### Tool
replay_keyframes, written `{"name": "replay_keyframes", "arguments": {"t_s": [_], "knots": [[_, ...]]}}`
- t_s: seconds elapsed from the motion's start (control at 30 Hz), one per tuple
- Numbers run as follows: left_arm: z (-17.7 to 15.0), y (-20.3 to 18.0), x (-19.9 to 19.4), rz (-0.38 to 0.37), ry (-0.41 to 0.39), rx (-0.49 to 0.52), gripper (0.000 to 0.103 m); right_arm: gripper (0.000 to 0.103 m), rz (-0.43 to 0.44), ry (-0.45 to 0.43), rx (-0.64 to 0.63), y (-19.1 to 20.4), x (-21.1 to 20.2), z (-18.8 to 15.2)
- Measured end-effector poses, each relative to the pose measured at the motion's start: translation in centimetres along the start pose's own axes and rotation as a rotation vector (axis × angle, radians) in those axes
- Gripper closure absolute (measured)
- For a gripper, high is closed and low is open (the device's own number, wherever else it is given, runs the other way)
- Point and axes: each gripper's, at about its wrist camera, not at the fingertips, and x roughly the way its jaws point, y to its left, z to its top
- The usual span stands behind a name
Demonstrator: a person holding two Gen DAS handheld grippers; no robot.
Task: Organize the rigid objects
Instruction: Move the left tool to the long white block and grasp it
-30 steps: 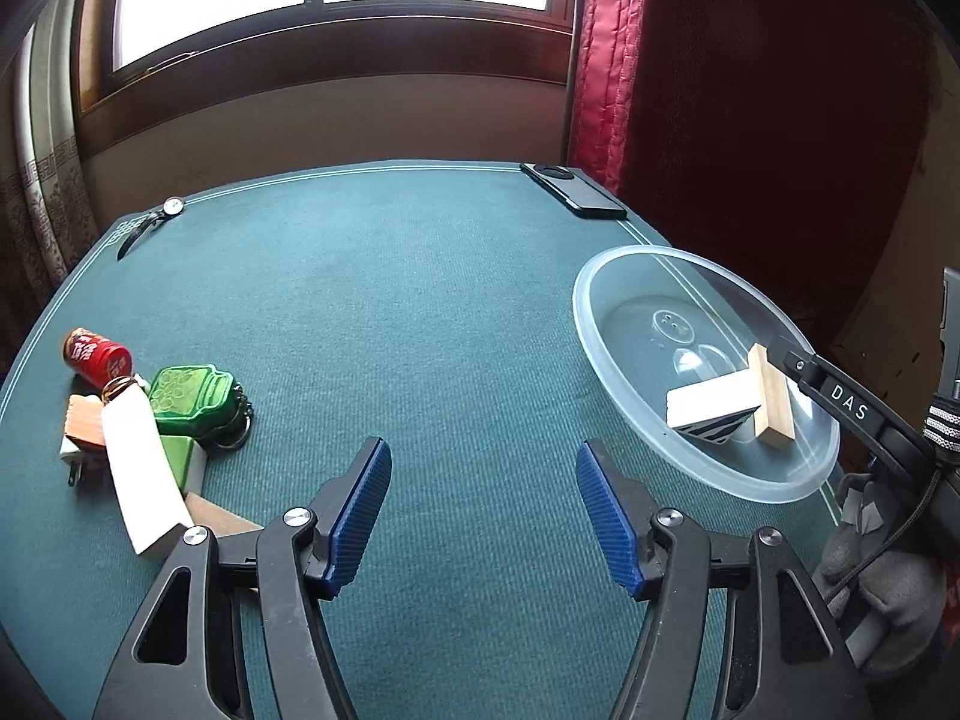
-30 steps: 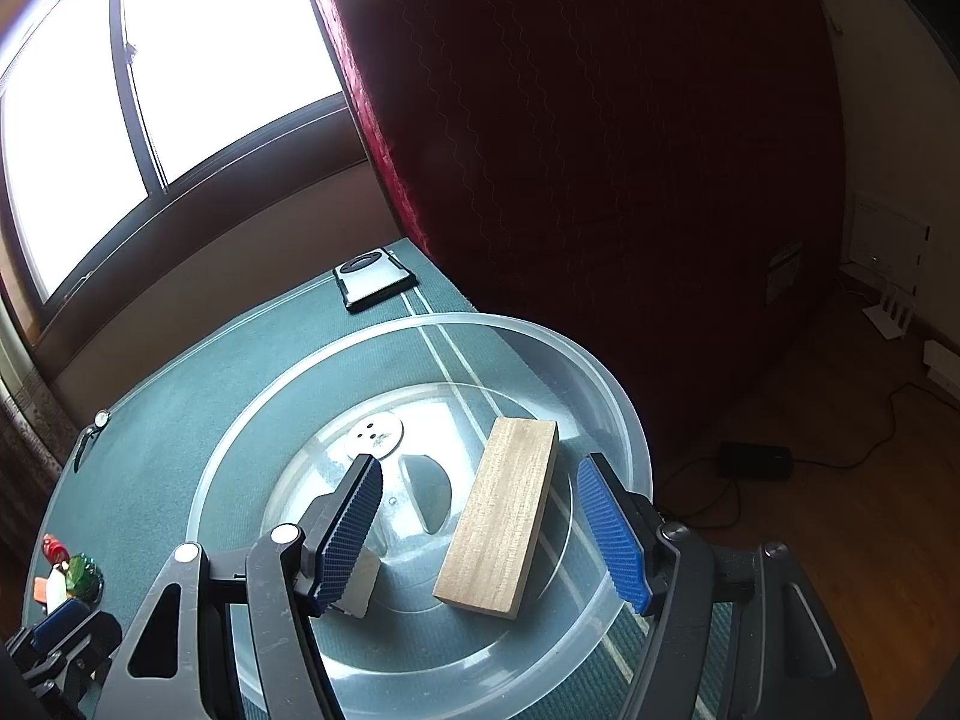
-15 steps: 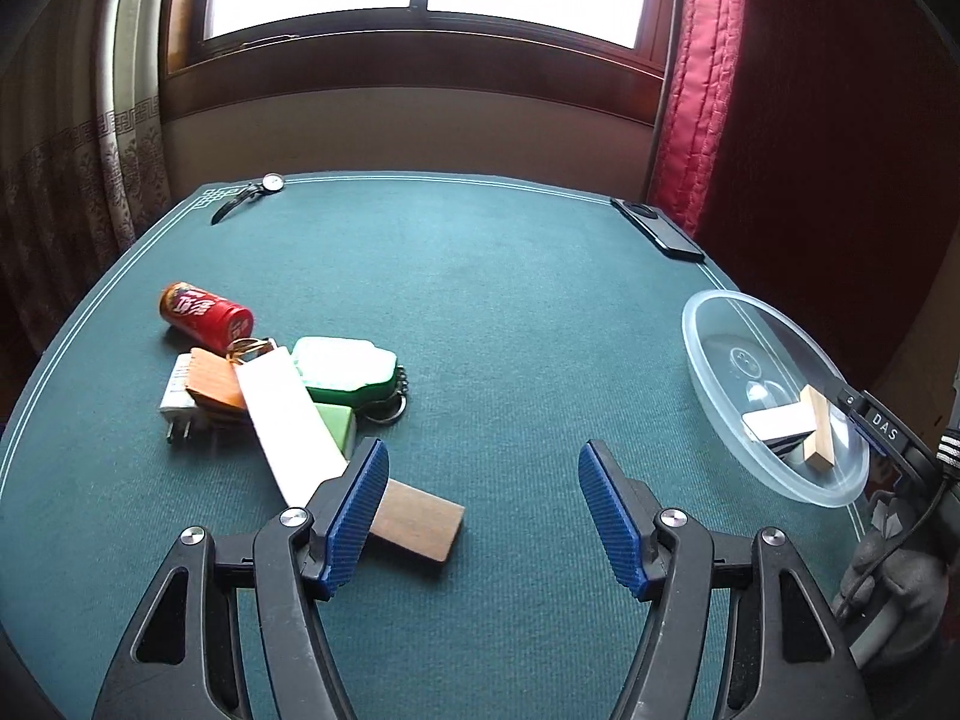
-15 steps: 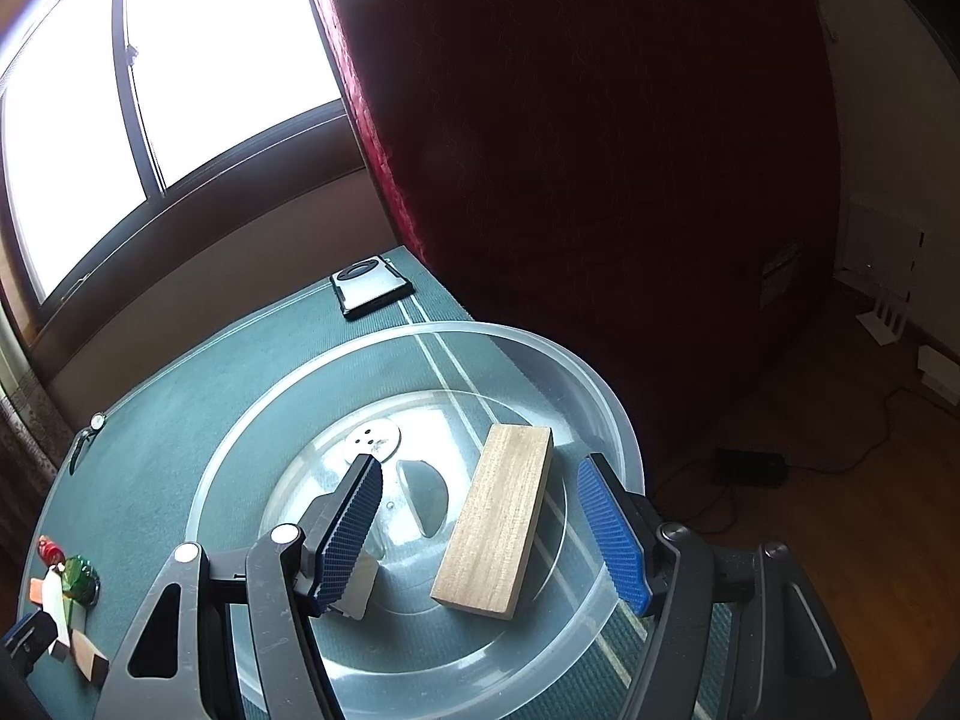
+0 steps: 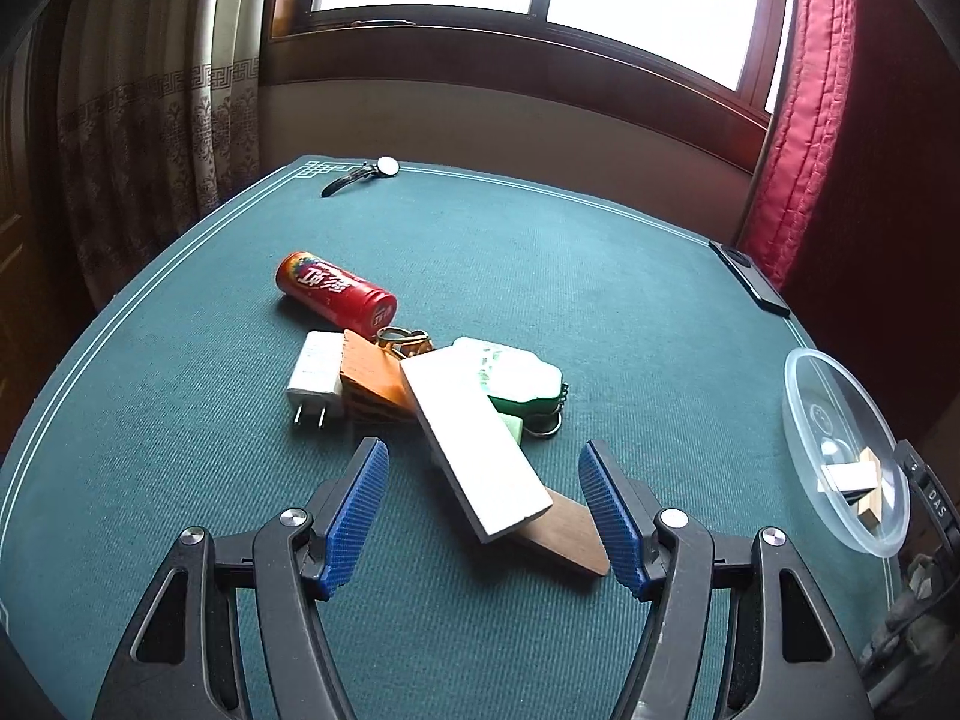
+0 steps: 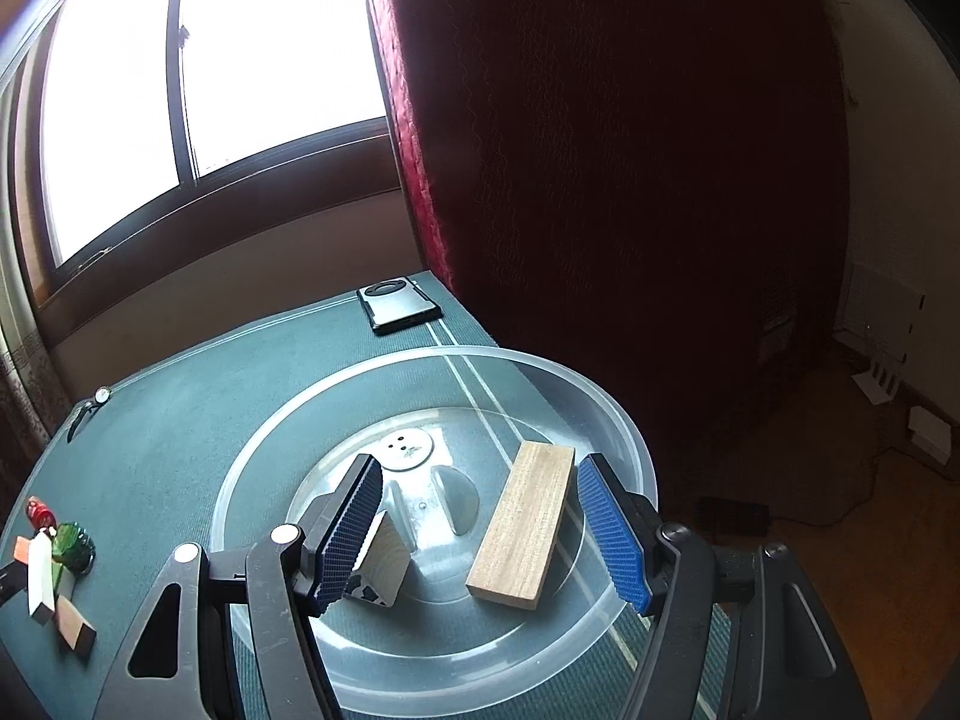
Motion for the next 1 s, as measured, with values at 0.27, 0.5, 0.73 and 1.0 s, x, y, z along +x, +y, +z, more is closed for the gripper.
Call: {"name": "replay_keyframes", "arguments": {"t_s": [0.27, 0.5, 0.73, 1.0], "knots": [[0.3, 0.8, 2.0, 0.032, 0.029, -0.03, 0.036, 0.029, 0.086, -0.013, -0.103, 3.2, -1.8, -1.3], [0.7, 1.1, 3.1, 0.031, 0.047, -0.043, 0.036, 0.024, 0.127, -0.033, -0.17, 4.9, -3.1, -2.5], [0.7, 1.3, 3.4, 0.025, 0.05, -0.025, 0.037, 0.024, 0.121, -0.039, -0.167, 4.8, -3.2, -2.6], [0.1, 2.5, 3.5, -0.044, 0.082, -0.031, 0.064, 0.024, 0.111, -0.047, -0.174, 5.2, -3.6, -2.7]]}}
